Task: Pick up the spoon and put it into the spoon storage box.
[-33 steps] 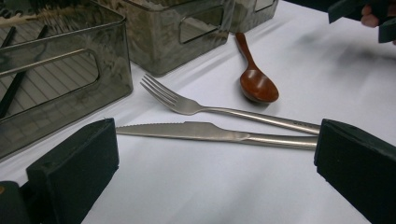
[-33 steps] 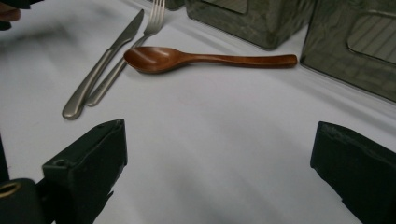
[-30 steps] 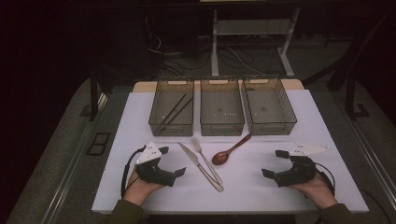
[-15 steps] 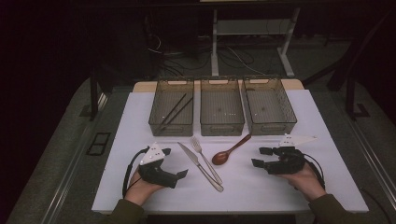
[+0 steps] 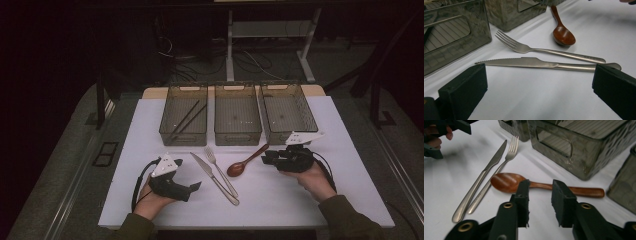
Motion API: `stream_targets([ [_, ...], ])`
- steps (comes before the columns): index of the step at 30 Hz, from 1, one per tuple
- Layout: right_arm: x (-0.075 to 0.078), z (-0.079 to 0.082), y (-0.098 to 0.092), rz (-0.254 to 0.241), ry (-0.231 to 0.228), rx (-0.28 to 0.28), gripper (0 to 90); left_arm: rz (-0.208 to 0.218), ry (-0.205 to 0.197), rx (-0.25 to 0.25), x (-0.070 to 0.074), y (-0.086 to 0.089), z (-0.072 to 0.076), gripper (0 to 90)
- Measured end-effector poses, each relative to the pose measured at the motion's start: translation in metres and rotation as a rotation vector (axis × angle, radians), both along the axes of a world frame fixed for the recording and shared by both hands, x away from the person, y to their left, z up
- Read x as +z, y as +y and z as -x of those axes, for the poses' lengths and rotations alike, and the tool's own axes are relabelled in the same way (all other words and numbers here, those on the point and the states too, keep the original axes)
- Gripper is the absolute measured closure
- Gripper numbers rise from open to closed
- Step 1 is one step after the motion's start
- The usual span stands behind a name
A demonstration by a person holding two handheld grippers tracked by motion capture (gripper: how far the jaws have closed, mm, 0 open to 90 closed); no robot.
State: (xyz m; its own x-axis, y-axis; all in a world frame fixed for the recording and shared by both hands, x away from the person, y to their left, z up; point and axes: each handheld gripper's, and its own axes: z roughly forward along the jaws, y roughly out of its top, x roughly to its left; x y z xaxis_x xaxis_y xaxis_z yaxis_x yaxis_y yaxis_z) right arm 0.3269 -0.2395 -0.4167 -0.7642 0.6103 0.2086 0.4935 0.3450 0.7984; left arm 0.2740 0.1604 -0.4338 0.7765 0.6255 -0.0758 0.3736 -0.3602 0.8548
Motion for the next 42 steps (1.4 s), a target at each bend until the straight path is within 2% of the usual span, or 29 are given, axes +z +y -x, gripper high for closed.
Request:
stream_targets([
  [6, 0.000, -0.016, 0.009, 0.010, -0.010, 0.004, 81.7, 0.001, 0.014, -0.001, -0.002, -0.001, -0.001, 0.0],
  [12, -0.002, -0.029, 0.020, 0.046, -0.005, -0.003, 88.7, -0.001, 0.015, -0.007, -0.002, -0.002, -0.002, 0.0],
  [18, -0.007, -0.043, 0.031, 0.070, 0.000, -0.007, 88.8, 0.000, 0.015, -0.011, -0.001, -0.001, -0.002, 0.0],
  [25, -0.019, -0.055, 0.047, 0.134, 0.007, 0.017, 88.8, 0.000, 0.016, -0.009, -0.002, -0.001, -0.002, 0.0],
  [31, -0.028, -0.056, 0.050, 0.176, 0.044, 0.019, 88.7, 0.000, 0.015, -0.012, -0.002, -0.002, -0.002, 0.0],
  [42, -0.032, -0.055, 0.048, 0.214, 0.064, 0.032, 88.7, -0.001, 0.013, -0.015, -0.001, -0.001, -0.001, 0.0],
])
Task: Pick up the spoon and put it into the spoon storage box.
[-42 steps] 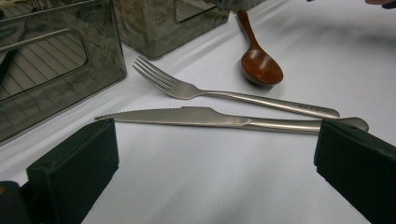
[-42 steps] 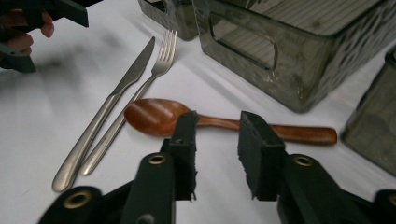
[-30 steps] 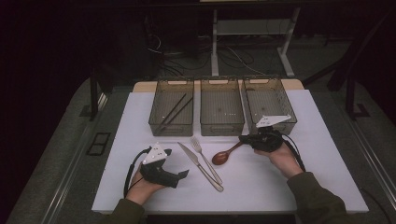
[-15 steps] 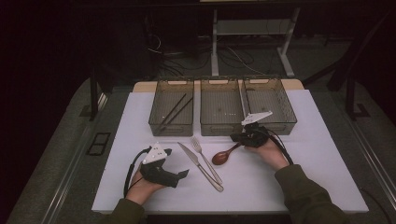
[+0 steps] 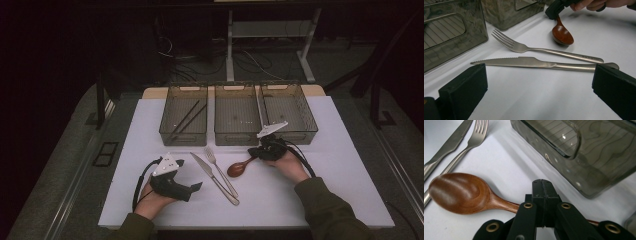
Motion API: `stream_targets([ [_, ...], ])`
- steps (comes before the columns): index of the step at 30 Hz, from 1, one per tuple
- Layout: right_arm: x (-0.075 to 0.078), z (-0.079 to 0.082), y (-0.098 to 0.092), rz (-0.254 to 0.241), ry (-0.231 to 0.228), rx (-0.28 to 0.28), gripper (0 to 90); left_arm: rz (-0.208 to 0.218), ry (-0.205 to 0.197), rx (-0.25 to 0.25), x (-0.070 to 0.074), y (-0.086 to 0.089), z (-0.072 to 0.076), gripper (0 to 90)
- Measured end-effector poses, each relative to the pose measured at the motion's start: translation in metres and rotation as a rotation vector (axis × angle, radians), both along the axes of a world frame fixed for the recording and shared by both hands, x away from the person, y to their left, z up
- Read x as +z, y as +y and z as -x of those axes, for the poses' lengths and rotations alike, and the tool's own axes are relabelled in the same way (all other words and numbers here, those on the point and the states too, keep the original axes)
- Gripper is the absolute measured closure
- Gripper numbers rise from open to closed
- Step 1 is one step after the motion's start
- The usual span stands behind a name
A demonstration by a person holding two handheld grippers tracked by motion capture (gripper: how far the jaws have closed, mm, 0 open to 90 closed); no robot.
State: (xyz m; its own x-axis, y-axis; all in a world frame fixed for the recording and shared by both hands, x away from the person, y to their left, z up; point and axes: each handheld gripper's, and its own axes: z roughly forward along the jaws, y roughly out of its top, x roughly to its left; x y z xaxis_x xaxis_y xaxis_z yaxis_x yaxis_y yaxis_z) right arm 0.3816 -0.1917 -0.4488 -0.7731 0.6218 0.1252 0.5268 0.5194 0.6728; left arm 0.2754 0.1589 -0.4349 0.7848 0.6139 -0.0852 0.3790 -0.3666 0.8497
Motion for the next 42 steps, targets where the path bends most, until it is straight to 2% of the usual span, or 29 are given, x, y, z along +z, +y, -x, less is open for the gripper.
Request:
stream_targets([
  [9, 0.001, 0.011, -0.012, 0.020, 0.016, 0.016, 88.7, 0.002, -0.006, -0.001, 0.001, 0.001, 0.001, 0.0],
  [18, 0.004, 0.030, -0.021, 0.034, 0.032, 0.033, 88.7, 0.001, -0.004, 0.002, 0.001, 0.002, 0.001, 0.0],
  [23, 0.005, 0.032, -0.023, 0.036, 0.029, 0.033, 88.4, 0.002, -0.006, 0.002, 0.001, 0.001, 0.001, 0.0],
  [25, 0.007, 0.031, -0.024, 0.012, 0.022, 0.018, 81.4, 0.002, -0.008, 0.001, 0.002, 0.001, 0.001, 0.0],
  [28, 0.012, 0.029, -0.022, -0.052, 0.026, 0.009, 71.5, 0.002, -0.005, 0.001, 0.002, 0.002, 0.001, 0.0],
  [31, 0.014, 0.030, -0.015, -0.081, 0.023, 0.031, 62.7, 0.001, -0.006, 0.001, 0.002, 0.002, 0.001, 0.0],
  [34, 0.016, 0.031, -0.004, -0.105, 0.028, 0.063, 58.5, 0.004, -0.007, 0.001, 0.002, 0.002, 0.001, 0.0],
  [36, 0.016, 0.032, 0.003, -0.114, 0.028, 0.083, 56.5, 0.005, -0.006, -0.001, 0.002, 0.002, 0.001, 0.0],
  [42, 0.012, 0.034, 0.020, -0.083, 0.030, 0.112, 51.1, 0.006, -0.006, -0.004, 0.002, 0.002, 0.002, 0.0],
])
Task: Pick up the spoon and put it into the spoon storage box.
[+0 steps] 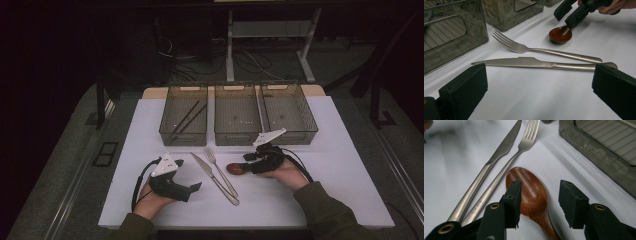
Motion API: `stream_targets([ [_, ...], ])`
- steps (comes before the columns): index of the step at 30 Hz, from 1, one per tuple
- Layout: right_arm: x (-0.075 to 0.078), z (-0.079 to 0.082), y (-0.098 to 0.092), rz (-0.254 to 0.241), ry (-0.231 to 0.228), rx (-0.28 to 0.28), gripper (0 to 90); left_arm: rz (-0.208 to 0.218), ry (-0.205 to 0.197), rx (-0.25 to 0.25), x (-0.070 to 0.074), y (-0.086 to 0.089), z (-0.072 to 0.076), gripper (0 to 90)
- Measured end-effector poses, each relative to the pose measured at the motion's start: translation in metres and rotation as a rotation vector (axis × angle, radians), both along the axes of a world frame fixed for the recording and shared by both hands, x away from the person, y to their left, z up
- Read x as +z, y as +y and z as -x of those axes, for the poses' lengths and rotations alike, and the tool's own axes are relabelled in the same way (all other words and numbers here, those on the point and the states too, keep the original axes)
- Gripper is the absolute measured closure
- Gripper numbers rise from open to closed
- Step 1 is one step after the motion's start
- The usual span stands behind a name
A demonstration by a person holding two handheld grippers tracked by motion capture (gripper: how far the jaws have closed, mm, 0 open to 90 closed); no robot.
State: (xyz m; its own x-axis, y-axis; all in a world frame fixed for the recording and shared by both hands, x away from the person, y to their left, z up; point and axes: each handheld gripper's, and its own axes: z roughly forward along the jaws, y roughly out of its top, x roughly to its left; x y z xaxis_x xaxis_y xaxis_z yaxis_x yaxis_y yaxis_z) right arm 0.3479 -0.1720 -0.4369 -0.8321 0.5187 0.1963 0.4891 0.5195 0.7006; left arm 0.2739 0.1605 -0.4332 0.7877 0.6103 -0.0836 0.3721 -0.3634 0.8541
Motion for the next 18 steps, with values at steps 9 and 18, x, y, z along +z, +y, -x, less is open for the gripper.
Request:
stream_targets([
  [9, -0.006, 0.001, 0.006, 0.035, -0.004, 0.014, 48.0, -0.009, -0.001, -0.006, 0.000, -0.001, 0.000, 0.0],
  [18, -0.010, 0.005, 0.013, 0.086, -0.024, 0.045, 49.6, -0.009, -0.001, -0.006, 0.000, -0.001, 0.000, 0.0],
])
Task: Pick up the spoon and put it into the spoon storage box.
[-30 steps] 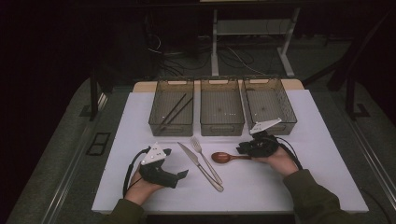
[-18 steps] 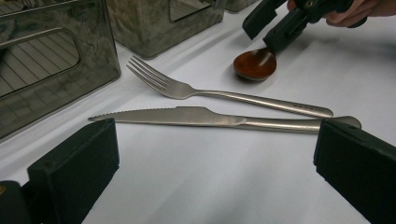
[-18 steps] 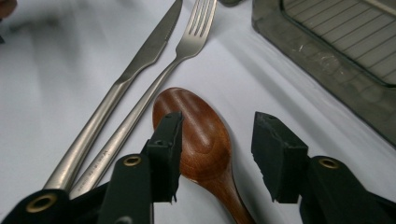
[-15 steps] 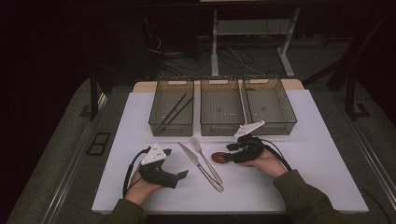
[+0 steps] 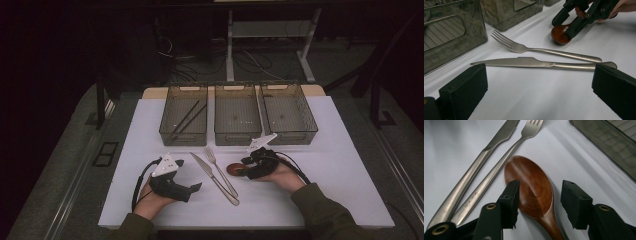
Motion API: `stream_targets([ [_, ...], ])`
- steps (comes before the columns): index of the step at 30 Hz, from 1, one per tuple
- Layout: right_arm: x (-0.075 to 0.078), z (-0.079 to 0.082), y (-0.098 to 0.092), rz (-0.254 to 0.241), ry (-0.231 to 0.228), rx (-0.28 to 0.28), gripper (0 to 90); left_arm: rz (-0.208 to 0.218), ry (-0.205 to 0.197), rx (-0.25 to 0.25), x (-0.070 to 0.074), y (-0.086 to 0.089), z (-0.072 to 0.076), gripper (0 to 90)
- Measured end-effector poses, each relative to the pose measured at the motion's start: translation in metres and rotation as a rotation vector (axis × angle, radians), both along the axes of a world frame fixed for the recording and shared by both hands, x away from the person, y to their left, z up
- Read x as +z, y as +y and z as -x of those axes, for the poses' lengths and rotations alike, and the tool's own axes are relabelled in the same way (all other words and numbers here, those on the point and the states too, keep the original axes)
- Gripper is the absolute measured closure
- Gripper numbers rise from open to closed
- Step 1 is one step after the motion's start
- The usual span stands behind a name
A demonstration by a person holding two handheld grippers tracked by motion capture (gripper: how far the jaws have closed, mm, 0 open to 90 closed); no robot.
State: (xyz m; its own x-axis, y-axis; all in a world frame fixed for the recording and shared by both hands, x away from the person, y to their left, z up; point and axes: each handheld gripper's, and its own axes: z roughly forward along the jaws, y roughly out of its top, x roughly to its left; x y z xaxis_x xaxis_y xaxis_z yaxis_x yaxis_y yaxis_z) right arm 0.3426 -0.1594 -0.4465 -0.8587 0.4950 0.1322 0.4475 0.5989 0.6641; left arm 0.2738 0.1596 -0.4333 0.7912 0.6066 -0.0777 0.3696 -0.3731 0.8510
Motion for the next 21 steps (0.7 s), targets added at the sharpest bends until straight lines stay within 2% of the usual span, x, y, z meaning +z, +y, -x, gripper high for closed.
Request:
stream_targets([
  [7, 0.002, 0.005, 0.002, 0.023, -0.013, 0.031, 56.7, -0.001, -0.001, -0.001, 0.000, 0.000, 0.000, 0.0],
  [11, 0.003, 0.007, 0.003, 0.053, -0.040, 0.080, 60.5, -0.001, -0.002, -0.002, 0.000, -0.001, 0.001, 0.0],
  [12, 0.003, 0.009, 0.004, 0.056, -0.033, 0.086, 60.7, 0.000, -0.002, -0.001, 0.000, -0.001, 0.001, 0.0],
  [14, 0.003, 0.010, 0.004, 0.082, -0.062, 0.104, 62.9, 0.005, -0.003, -0.003, 0.000, -0.001, 0.001, 0.0],
  [16, 0.004, 0.012, 0.004, 0.081, -0.051, 0.108, 65.7, 0.003, -0.003, -0.005, 0.000, -0.001, 0.001, 0.0],
  [21, 0.005, 0.012, 0.004, 0.091, -0.059, 0.129, 71.7, 0.001, -0.002, -0.006, 0.000, -0.001, 0.001, 0.0],
])
